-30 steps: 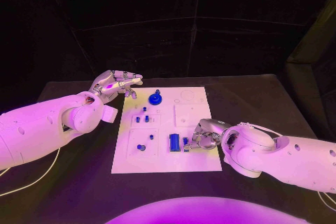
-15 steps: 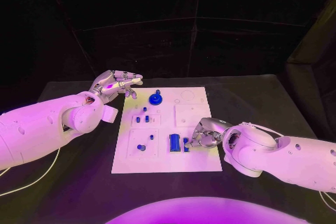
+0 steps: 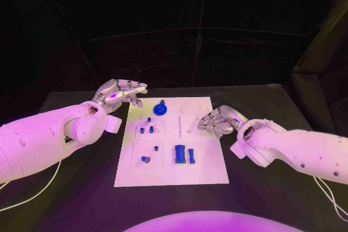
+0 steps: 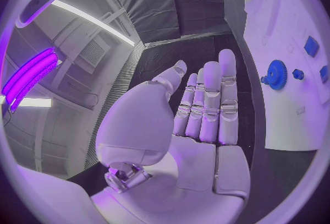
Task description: Assemble the parts on the task board
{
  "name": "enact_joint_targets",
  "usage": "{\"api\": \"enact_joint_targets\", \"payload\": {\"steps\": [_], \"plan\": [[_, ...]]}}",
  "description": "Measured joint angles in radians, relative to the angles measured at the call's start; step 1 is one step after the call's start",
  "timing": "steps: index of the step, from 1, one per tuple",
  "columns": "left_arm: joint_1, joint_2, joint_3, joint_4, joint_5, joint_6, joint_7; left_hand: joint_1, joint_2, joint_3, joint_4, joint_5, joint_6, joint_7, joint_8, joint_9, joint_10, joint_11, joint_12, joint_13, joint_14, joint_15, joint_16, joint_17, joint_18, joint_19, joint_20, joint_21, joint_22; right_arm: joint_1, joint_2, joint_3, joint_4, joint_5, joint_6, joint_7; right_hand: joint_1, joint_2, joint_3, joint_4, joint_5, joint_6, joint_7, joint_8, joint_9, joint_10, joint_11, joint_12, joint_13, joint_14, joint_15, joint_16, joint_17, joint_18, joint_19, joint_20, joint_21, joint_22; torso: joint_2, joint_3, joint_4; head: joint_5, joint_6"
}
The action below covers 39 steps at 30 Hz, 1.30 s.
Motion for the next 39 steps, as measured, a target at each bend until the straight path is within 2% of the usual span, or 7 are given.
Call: {"api": "enact_joint_targets", "payload": {"steps": [4,6,13,17,25,33,39], "plan": [[-0.003,0.013,0.000,-0.022,0.008,-0.010,0.006,0.000,0.000,-0.009,0.004,0.000,0.000,0.000,0.012,0.000,-0.012,0.009,-0.001,-0.011,-0.094,0.014,-0.152,-0.076,0.000,-0.097,0.014,-0.090,-0.052,0.024,0.045,0.003,-0.123,0.238,-0.003,0.157,0.069,0.007,0.026,-0.011,-0.020,-0.033,0.042,-0.040,-0.041,-0.087,0.056,-0.250,-0.248,-0.145,0.052,-0.370,-0.274,0.003,-0.114,0.047,-0.274,-0.209,-0.013,-0.0031,0.0006,0.000,0.012],[-0.007,0.021,0.000,-0.037,0.014,-0.015,0.011,0.004,0.004,-0.010,0.005,-0.003,-0.001,0.000,0.012,-0.001,-0.012,0.009,-0.023,-0.021,-0.133,0.030,-0.272,-0.133,0.000,-0.154,0.028,-0.151,-0.092,0.028,0.076,0.002,-0.189,0.329,0.004,0.219,0.128,0.013,0.059,-0.030,-0.079,-0.054,0.060,-0.051,-0.066,-0.118,0.086,-0.331,-0.348,-0.241,0.086,-0.535,-0.366,0.003,-0.189,0.075,-0.405,-0.291,-0.022,-0.0044,0.0011,0.002,0.022],[-0.020,0.059,0.000,-0.100,0.057,-0.044,0.039,0.004,0.004,-0.019,0.018,0.000,-0.037,-0.011,-0.049,-0.002,-0.028,0.046,-0.134,-0.025,-0.203,0.097,-0.616,-0.289,0.000,-0.353,0.107,-0.366,-0.248,0.036,0.172,0.012,-0.345,0.533,0.054,0.384,0.132,-0.011,0.084,-0.061,-0.137,-0.064,0.057,-0.052,-0.160,-0.100,0.111,-0.428,-0.609,-0.255,0.135,-0.820,-0.582,0.003,-0.186,0.141,-0.664,-0.478,-0.051,-0.0043,-0.0005,0.010,0.051],[-0.026,0.088,0.000,-0.137,0.091,-0.069,0.057,0.009,0.009,-0.040,0.014,0.000,-0.039,-0.014,-0.074,-0.002,-0.050,0.068,-0.183,-0.026,-0.218,0.123,-0.714,-0.336,0.000,-0.416,0.142,-0.429,-0.301,0.037,0.217,0.015,-0.405,0.588,0.089,0.440,0.082,0.000,0.075,-0.101,-0.137,-0.064,0.058,-0.052,-0.212,-0.094,0.113,-0.428,-0.710,-0.225,0.146,-0.897,-0.659,0.003,-0.141,0.150,-0.749,-0.544,-0.062,-0.0012,-0.0019,0.012,0.071],[-0.037,0.131,0.001,-0.186,0.138,-0.110,0.082,0.018,0.020,-0.060,0.013,0.000,-0.028,-0.010,-0.092,-0.002,-0.053,0.071,-0.222,-0.026,-0.189,0.130,-0.782,-0.369,0.000,-0.425,0.151,-0.447,-0.339,0.037,0.280,0.018,-0.488,0.643,0.135,0.497,0.056,0.026,0.081,-0.164,-0.125,-0.051,0.071,-0.052,-0.261,-0.077,0.116,-0.428,-0.791,-0.183,0.148,-0.949,-0.715,0.003,-0.095,0.147,-0.807,-0.592,-0.072,0.0054,-0.0027,0.008,0.105],[-0.048,0.117,0.007,-0.154,0.138,-0.124,0.078,-0.298,0.036,-0.118,0.031,-0.035,-0.261,-0.049,-0.141,-0.046,-0.296,0.026,-0.281,-0.067,-0.413,0.089,-0.833,-0.415,-0.023,-0.600,0.082,-0.503,-0.403,0.031,0.264,0.021,-0.445,0.649,0.121,0.494,-0.306,-0.014,0.122,-0.157,-0.157,-0.279,0.028,-0.092,-0.307,-0.331,0.080,-0.473,-0.843,-0.456,0.090,-1.003,-0.761,-0.022,-0.348,0.100,-0.850,-0.650,-0.077,0.0064,-0.0055,0.022,0.120],[-0.070,0.093,0.026,-0.062,0.136,-0.188,0.078,-0.518,0.039,-0.156,0.037,-0.043,-0.425,-0.080,-0.152,-0.060,-0.464,-0.005,-0.298,-0.081,-0.573,0.061,-0.866,-0.459,-0.038,-0.724,0.035,-0.534,-0.446,0.023,0.229,0.036,-0.323,0.681,0.059,0.500,-0.548,-0.027,0.133,-0.152,-0.197,-0.440,-0.004,-0.101,-0.351,-0.511,0.041,-0.485,-0.858,-0.649,0.061,-1.017,-0.776,-0.037,-0.526,0.066,-0.877,-0.669,-0.095,0.0111,-0.0140,0.057,0.157]]}}
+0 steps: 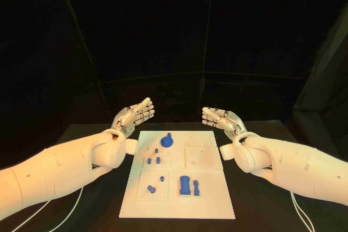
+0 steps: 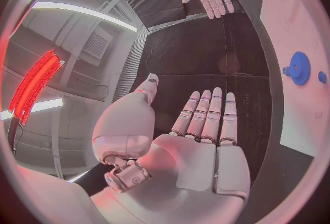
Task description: Assemble the parts on the task board
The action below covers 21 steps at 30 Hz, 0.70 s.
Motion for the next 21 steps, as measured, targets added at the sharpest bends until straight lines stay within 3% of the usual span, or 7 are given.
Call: {"api": "enact_joint_targets", "payload": {"steps": [1,4,8,9,12,15,21], "plan": [[-0.007,-0.007,0.006,0.026,-0.001,-0.023,0.000,-0.038,0.001,-0.006,0.000,-0.004,-0.029,-0.005,0.000,-0.001,-0.030,-0.005,0.000,-0.002,-0.028,-0.013,-0.006,-0.005,-0.015,-0.022,-0.008,-0.001,-0.008,-0.002,-0.010,0.004,0.033,0.011,-0.020,0.003,-0.046,-0.002,0.000,0.000,-0.013,-0.031,-0.006,-0.005,-0.005,-0.034,-0.013,0.000,-0.001,-0.036,-0.003,0.000,-0.002,-0.015,-0.034,-0.006,-0.010,-0.002,-0.003,0.0008,-0.0015,0.005,0.004],[-0.024,-0.026,0.019,0.094,-0.002,-0.087,0.002,-0.125,0.001,-0.021,0.002,-0.004,-0.093,-0.031,-0.005,-0.004,-0.095,-0.029,-0.003,-0.003,-0.091,-0.044,-0.020,-0.013,-0.015,-0.070,-0.027,-0.006,-0.025,-0.008,-0.031,0.012,0.109,0.043,-0.076,0.012,-0.130,-0.004,0.003,-0.002,-0.034,-0.087,-0.018,-0.006,-0.012,-0.097,-0.033,-0.004,-0.004,-0.103,-0.008,-0.005,-0.004,-0.016,-0.096,-0.018,-0.037,-0.005,-0.008,0.0021,-0.0038,0.011,0.010],[-0.048,-0.051,0.035,0.185,-0.005,-0.192,0.004,-0.221,0.002,-0.036,0.003,-0.005,-0.164,-0.065,-0.005,-0.005,-0.168,-0.065,-0.005,-0.005,-0.160,-0.068,-0.059,-0.019,-0.031,-0.124,-0.048,-0.012,-0.044,-0.014,-0.053,0.020,0.189,0.089,-0.155,0.027,-0.254,-0.006,0.005,0.001,-0.053,-0.169,-0.063,-0.006,-0.019,-0.189,-0.053,-0.005,-0.006,-0.201,-0.012,-0.005,-0.006,-0.031,-0.186,-0.051,-0.068,-0.007,-0.011,0.0029,-0.0055,0.013,0.012],[-0.054,-0.057,0.039,0.208,-0.005,-0.225,0.005,-0.242,0.002,-0.046,0.002,-0.004,-0.180,-0.071,-0.005,-0.005,-0.185,-0.072,-0.005,-0.005,-0.175,-0.071,-0.068,-0.020,-0.047,-0.137,-0.052,-0.012,-0.048,-0.016,-0.058,0.022,0.206,0.103,-0.177,0.031,-0.278,-0.006,0.005,0.001,-0.053,-0.184,-0.071,-0.006,-0.020,-0.206,-0.056,-0.005,-0.006,-0.219,-0.012,-0.005,-0.006,-0.031,-0.203,-0.061,-0.072,-0.008,-0.012,0.0030,-0.0056,0.013,0.012],[-0.065,-0.069,0.048,0.253,-0.008,-0.298,0.007,-0.303,0.002,-0.077,0.002,-0.006,-0.225,-0.085,-0.005,-0.006,-0.232,-0.086,-0.005,-0.005,-0.219,-0.080,-0.087,-0.022,-0.078,-0.170,-0.066,-0.012,-0.066,-0.018,-0.066,0.025,0.234,0.130,-0.222,0.040,-0.345,-0.006,0.005,0.001,-0.058,-0.229,-0.086,-0.006,-0.022,-0.256,-0.062,-0.005,-0.007,-0.273,-0.013,-0.009,-0.006,-0.032,-0.253,-0.084,-0.078,-0.008,-0.012,0.0031,-0.0059,0.013,0.013],[-0.072,-0.077,0.052,0.281,-0.009,-0.354,0.008,-0.357,0.002,-0.099,0.002,-0.008,-0.266,-0.093,-0.008,-0.006,-0.273,-0.095,-0.005,-0.006,-0.258,-0.086,-0.098,-0.022,-0.094,-0.201,-0.091,-0.012,-0.097,-0.018,-0.068,0.026,0.243,0.147,-0.251,0.046,-0.405,-0.007,0.005,0.001,-0.062,-0.269,-0.097,-0.010,-0.023,-0.301,-0.065,-0.005,-0.008,-0.321,-0.015,-0.009,-0.006,-0.063,-0.298,-0.099,-0.085,-0.009,-0.013,0.0032,-0.0062,0.013,0.013],[-0.077,-0.082,0.055,0.300,-0.012,-0.428,0.011,-0.449,0.002,-0.116,0.003,-0.008,-0.334,-0.101,-0.008,-0.006,-0.344,-0.103,-0.005,-0.007,-0.325,-0.092,-0.106,-0.024,-0.110,-0.251,-0.141,-0.016,-0.133,-0.018,-0.069,0.026,0.244,0.169,-0.282,0.054,-0.508,-0.007,0.005,0.001,-0.064,-0.338,-0.107,-0.010,-0.024,-0.376,-0.069,-0.005,-0.008,-0.402,-0.015,-0.009,-0.007,-0.094,-0.373,-0.114,-0.090,-0.009,-0.013,0.0034,-0.0062,0.013,0.013]]}}
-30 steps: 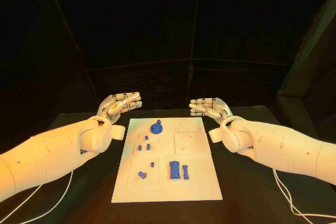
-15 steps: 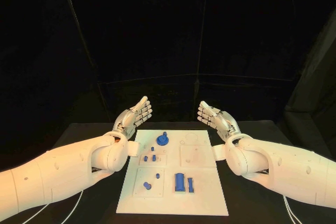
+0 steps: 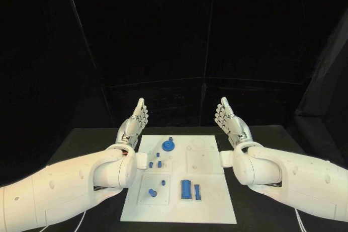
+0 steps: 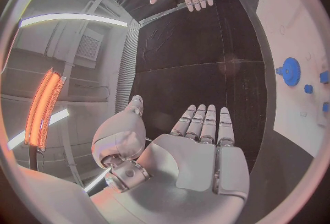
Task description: Assemble the parts on the task board
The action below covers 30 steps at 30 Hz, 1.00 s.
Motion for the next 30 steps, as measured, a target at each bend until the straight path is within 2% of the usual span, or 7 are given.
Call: {"api": "enact_joint_targets", "payload": {"steps": [3,16,20,22,23,26,30], "plan": [[0.000,0.000,0.000,0.000,-0.001,-0.016,0.001,-0.036,0.000,-0.006,0.000,0.000,-0.027,-0.001,0.000,0.000,-0.027,-0.002,0.000,0.000,-0.026,-0.001,-0.004,0.000,0.000,-0.020,-0.010,0.000,-0.008,0.000,0.000,0.000,0.000,0.006,-0.008,0.002,-0.042,0.000,0.000,0.000,0.000,-0.028,-0.002,0.000,0.000,-0.031,-0.001,0.000,0.000,-0.033,0.000,0.000,0.000,-0.016,-0.032,-0.003,0.000,0.000,0.000,0.0000,-0.0002,0.000,0.000],[0.000,0.000,0.000,0.001,-0.002,-0.043,0.002,-0.153,0.000,-0.011,0.000,0.000,-0.113,-0.005,0.000,0.000,-0.114,-0.003,0.000,0.000,-0.109,-0.001,-0.004,-0.001,0.000,-0.082,-0.022,0.000,-0.018,0.000,0.000,0.000,0.000,0.017,-0.022,0.006,-0.174,-0.001,0.000,0.000,0.000,-0.114,-0.005,0.000,-0.001,-0.129,-0.001,0.000,0.000,-0.138,-0.001,0.000,0.000,-0.016,-0.128,-0.010,0.000,0.000,0.000,0.0000,-0.0003,0.000,0.000],[0.000,0.000,0.000,0.001,-0.002,-0.046,0.002,-0.174,0.002,-0.011,0.000,0.000,-0.131,-0.004,0.000,0.000,-0.132,-0.004,0.000,0.000,-0.124,0.000,-0.004,-0.001,-0.015,-0.124,-0.024,0.000,-0.018,0.000,0.000,0.000,0.000,0.018,-0.023,0.006,-0.199,-0.001,0.000,0.000,0.000,-0.128,-0.006,0.000,-0.001,-0.148,-0.002,0.000,0.000,-0.155,-0.002,0.000,0.000,-0.031,-0.146,-0.010,0.000,0.000,0.000,0.0000,-0.0003,0.000,0.000],[0.000,0.000,0.000,0.001,-0.002,-0.047,0.002,-0.195,-0.002,-0.011,0.000,0.000,-0.145,-0.004,0.000,0.000,-0.149,-0.006,0.000,0.000,-0.141,-0.003,-0.004,-0.001,-0.015,-0.153,-0.025,0.000,-0.018,0.000,0.000,0.000,0.001,0.018,-0.024,0.007,-0.256,-0.001,0.000,0.000,0.000,-0.199,-0.006,0.000,-0.001,-0.203,-0.002,0.000,0.000,-0.200,-0.001,0.000,0.000,-0.031,-0.222,-0.009,0.000,0.000,0.000,0.0000,-0.0003,0.000,0.000],[0.000,0.000,0.000,0.001,-0.002,-0.047,0.003,-0.216,-0.001,-0.011,0.000,0.000,-0.183,-0.004,0.000,0.000,-0.189,-0.006,0.000,0.000,-0.195,-0.003,-0.004,-0.001,-0.016,-0.169,-0.025,0.000,-0.018,0.000,0.000,0.000,0.001,0.019,-0.024,0.007,-0.275,-0.001,0.000,0.000,0.000,-0.225,-0.006,0.000,-0.001,-0.247,-0.002,0.000,0.000,-0.252,-0.001,0.000,0.000,-0.031,-0.251,-0.008,0.000,0.000,0.000,0.0000,-0.0003,0.000,0.000],[0.000,0.000,0.000,0.001,-0.002,-0.048,0.003,-0.301,0.000,-0.011,0.000,0.000,-0.229,-0.003,0.000,0.000,-0.235,-0.006,0.000,0.001,-0.224,-0.002,-0.004,-0.001,-0.016,-0.176,-0.026,0.000,-0.018,0.000,0.000,0.000,0.001,0.019,-0.025,0.007,-0.354,0.000,0.000,0.000,0.000,-0.236,-0.006,0.000,-0.001,-0.265,-0.002,0.000,0.000,-0.281,-0.002,0.000,0.000,-0.031,-0.262,-0.009,0.000,0.000,0.000,0.0000,-0.0003,0.000,0.000],[0.000,0.000,0.001,0.001,-0.002,-0.049,0.003,-0.311,-0.001,-0.011,0.000,0.000,-0.231,-0.005,0.000,-0.001,-0.237,-0.005,0.000,0.000,-0.226,-0.002,-0.004,-0.001,-0.016,-0.177,-0.026,0.000,-0.018,0.000,0.000,0.000,0.000,0.020,-0.025,0.007,-0.357,-0.001,0.000,0.000,0.000,-0.236,-0.006,0.000,-0.001,-0.265,-0.002,0.000,0.000,-0.283,-0.001,0.000,0.000,-0.031,-0.262,-0.009,0.000,0.000,0.000,0.0000,-0.0003,0.000,0.000]]}}
